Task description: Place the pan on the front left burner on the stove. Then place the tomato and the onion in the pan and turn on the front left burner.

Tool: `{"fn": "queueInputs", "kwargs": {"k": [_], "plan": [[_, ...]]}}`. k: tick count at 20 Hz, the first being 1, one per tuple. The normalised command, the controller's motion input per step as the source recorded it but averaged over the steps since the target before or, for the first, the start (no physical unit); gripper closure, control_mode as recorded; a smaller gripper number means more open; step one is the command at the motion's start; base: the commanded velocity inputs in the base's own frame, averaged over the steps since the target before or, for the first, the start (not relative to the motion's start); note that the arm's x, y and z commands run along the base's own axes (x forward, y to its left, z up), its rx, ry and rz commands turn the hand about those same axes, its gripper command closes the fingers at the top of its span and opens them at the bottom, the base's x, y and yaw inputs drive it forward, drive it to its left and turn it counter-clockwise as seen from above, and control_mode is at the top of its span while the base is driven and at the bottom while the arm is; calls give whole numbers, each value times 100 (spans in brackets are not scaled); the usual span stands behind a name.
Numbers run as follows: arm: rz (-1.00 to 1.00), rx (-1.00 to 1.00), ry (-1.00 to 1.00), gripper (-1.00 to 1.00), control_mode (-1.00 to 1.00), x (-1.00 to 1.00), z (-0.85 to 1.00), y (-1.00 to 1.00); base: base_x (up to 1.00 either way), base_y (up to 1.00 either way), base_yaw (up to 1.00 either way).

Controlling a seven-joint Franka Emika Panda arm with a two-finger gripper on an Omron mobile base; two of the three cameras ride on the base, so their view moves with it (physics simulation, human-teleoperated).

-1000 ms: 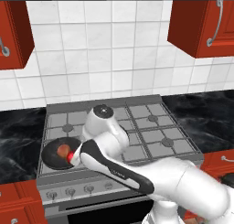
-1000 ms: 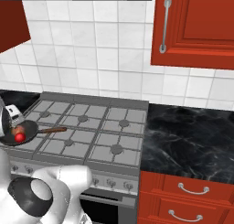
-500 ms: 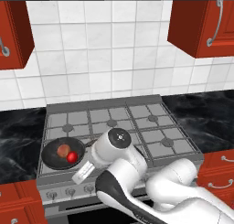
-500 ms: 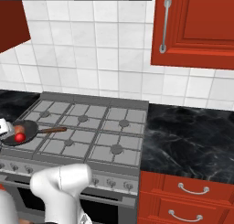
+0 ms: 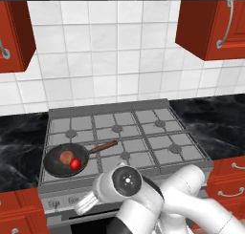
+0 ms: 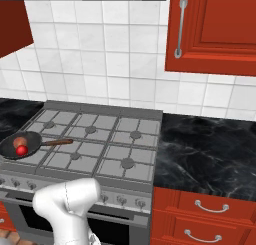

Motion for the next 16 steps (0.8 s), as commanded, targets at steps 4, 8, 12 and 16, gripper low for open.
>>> {"fn": "queueInputs", "kwargs": {"k": [4, 8, 12, 16], "plan": [[-17, 0, -2, -100, -100, -40, 0, 4, 0, 0, 0], [-13, 0, -3, -100, -100, -18, 0, 11, 0, 0, 0], [-11, 0, -9, -100, -100, -16, 0, 17, 0, 0, 0], [-6, 0, -13, -100, -100, -9, 0, 11, 0, 0, 0]]}}
